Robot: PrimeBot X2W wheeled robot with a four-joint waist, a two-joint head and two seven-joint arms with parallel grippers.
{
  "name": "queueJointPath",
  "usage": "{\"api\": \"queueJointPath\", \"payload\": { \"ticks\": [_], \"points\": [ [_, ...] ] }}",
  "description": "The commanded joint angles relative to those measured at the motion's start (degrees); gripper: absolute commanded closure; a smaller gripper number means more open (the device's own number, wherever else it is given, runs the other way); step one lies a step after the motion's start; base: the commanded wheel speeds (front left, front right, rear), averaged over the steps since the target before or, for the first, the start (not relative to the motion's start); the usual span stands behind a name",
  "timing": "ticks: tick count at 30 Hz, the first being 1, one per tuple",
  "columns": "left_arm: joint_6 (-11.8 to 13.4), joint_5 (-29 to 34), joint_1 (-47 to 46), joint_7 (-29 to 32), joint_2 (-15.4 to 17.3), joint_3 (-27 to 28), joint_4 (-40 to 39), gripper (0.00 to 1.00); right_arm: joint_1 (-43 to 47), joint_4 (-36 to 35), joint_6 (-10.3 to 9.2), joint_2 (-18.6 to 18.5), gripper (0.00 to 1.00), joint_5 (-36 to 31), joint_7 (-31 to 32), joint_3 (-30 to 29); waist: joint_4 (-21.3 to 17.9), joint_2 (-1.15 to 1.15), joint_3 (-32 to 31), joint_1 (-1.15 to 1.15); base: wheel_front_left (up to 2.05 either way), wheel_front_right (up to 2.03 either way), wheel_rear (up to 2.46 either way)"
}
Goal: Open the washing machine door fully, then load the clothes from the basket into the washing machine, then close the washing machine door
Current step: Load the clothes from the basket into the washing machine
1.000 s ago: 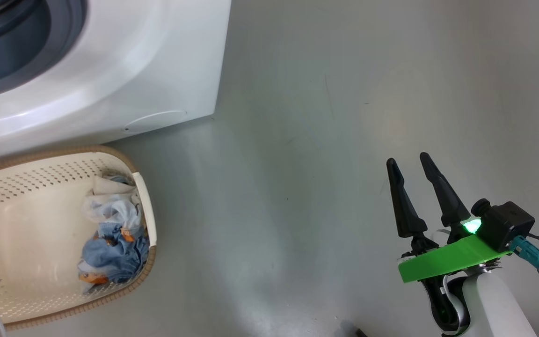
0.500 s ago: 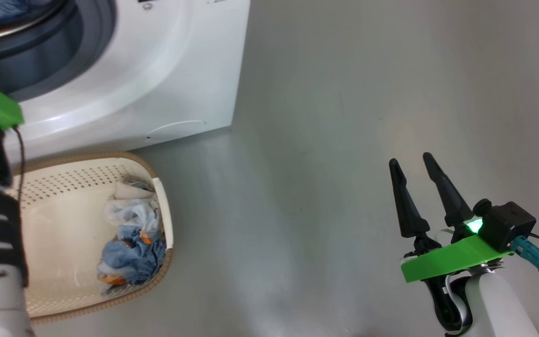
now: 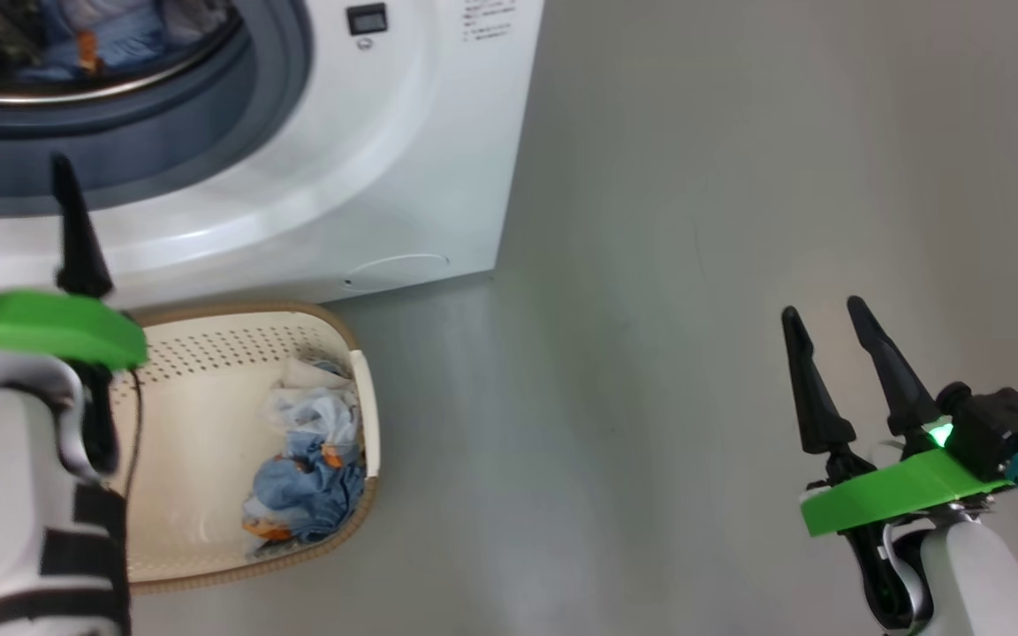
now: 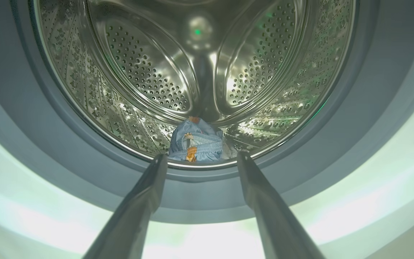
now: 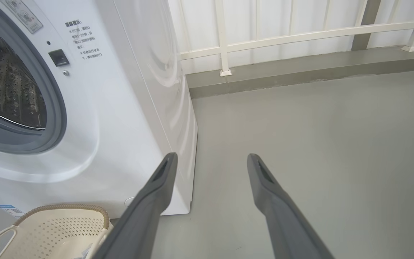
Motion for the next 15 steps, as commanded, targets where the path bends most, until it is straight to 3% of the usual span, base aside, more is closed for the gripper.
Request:
{"api": "queueJointPath", "payload": {
  "ticks": [1,15],
  "points": [
    [-0.1,-0.5,2.4,-0.3,1.5,0.6,-2.2,0.00,1.5,-1.1,0.09,-0.8,0.00,-0.6,-0.3,0.8,1.7,0.00,-1.8,0.00,0.00,0.00,0.00],
    [-0.1,-1.7,14.9,-0.3,-0.5,-1.3,-5.8,0.00,5.0,0.0,0.09,-2.9,0.00,-0.1,-0.3,0.2,5.5,0.00,-7.6,0.00,0.00,0.00,0.00]
  ]
}}
